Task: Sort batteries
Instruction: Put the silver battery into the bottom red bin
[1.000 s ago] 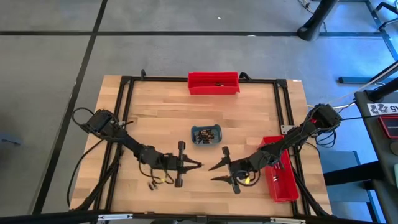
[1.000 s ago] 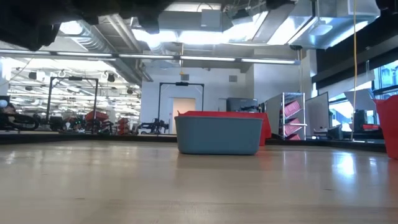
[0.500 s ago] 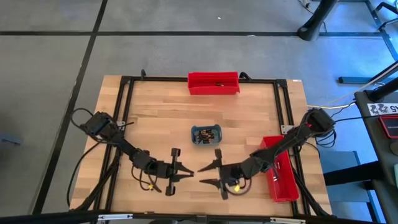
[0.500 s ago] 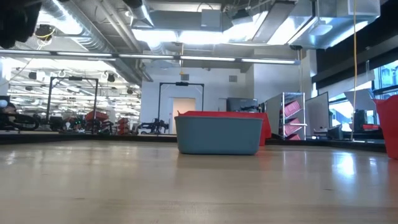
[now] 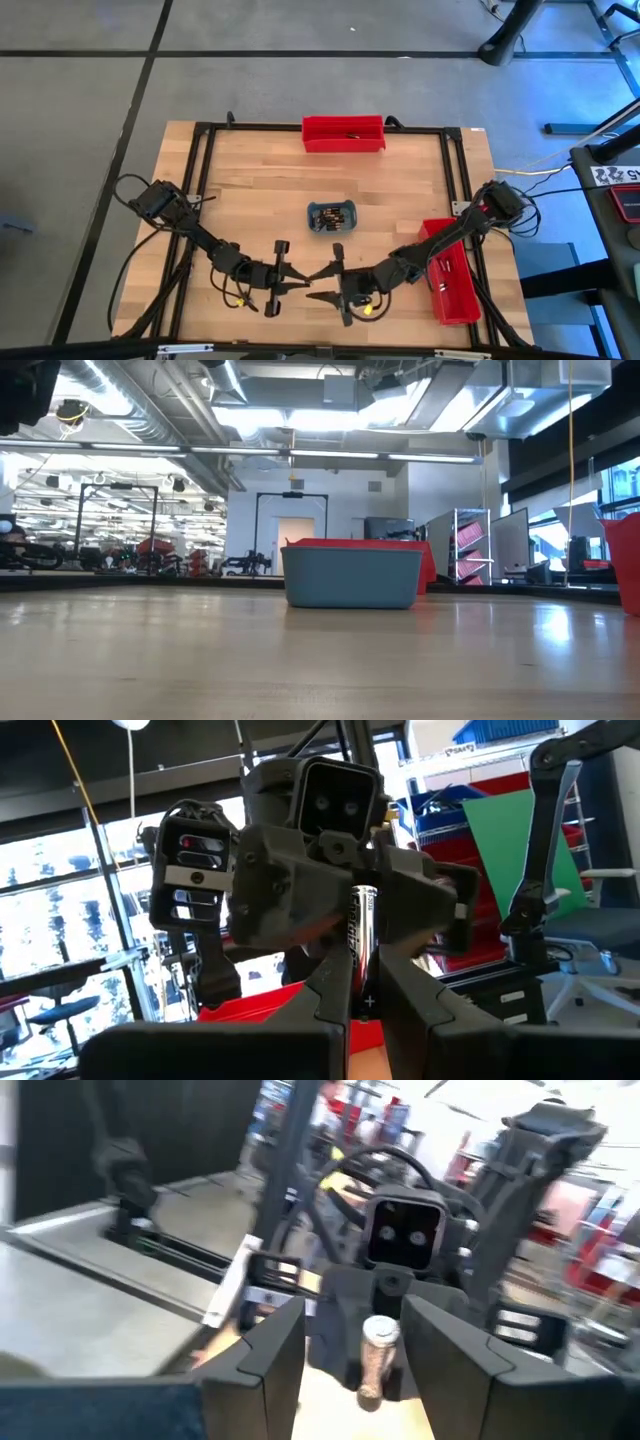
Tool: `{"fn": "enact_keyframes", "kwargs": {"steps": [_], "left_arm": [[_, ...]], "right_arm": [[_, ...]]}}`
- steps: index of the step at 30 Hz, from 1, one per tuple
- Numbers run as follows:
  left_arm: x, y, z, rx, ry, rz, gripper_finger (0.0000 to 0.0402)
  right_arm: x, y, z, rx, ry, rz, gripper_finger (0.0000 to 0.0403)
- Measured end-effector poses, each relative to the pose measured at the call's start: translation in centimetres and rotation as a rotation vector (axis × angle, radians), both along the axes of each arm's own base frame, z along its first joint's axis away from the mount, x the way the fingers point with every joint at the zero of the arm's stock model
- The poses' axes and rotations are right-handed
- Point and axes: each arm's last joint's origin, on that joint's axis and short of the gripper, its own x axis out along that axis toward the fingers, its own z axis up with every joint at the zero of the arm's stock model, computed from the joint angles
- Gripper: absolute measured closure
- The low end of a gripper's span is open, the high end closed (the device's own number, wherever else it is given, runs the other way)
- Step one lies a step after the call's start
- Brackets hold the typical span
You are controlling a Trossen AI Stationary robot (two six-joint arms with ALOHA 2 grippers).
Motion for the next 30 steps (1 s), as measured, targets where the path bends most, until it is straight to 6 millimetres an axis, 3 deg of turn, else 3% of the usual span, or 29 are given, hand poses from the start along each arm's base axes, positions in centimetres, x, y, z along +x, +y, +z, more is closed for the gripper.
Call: {"fn": "enact_keyframes", "kwargs": {"steps": [6, 10, 14, 17, 22, 25, 30], "left_arm": [[0.0, 0.0, 0.0, 0.001, 0.000, 0.000, 0.0379], [0.0, 0.0, 0.0, -0.015, 0.003, -0.005, 0.0379], [0.0, 0.0, -0.1, -0.020, 0.014, -0.010, 0.0349], [0.1, 0.0, -0.2, -0.052, 0.027, -0.016, 0.0322], [0.6, 0.6, -0.5, -0.108, 0.064, -0.014, 0.0283], [0.9, 0.9, -1.0, -0.136, 0.112, -0.012, 0.0266], [1.3, 1.2, -1.6, -0.151, 0.179, -0.004, 0.0253]], "right_arm": [[0.6, 0.3, -0.1, -0.014, -0.005, -0.023, 0.0244], [0.6, 0.3, -0.2, -0.011, -0.004, -0.017, 0.0299], [0.5, 0.3, -0.3, -0.005, 0.022, -0.018, 0.0374], [-0.1, 0.7, 0.0, -0.026, 0.047, -0.044, 0.0376], [-3.6, 2.0, 2.6, -0.072, 0.092, -0.228, 0.0362], [-7.0, 2.6, 3.8, -0.110, 0.180, -0.325, 0.0374], [-13.4, 1.3, 5.6, 0.098, 0.349, -0.398, 0.0374]]}}
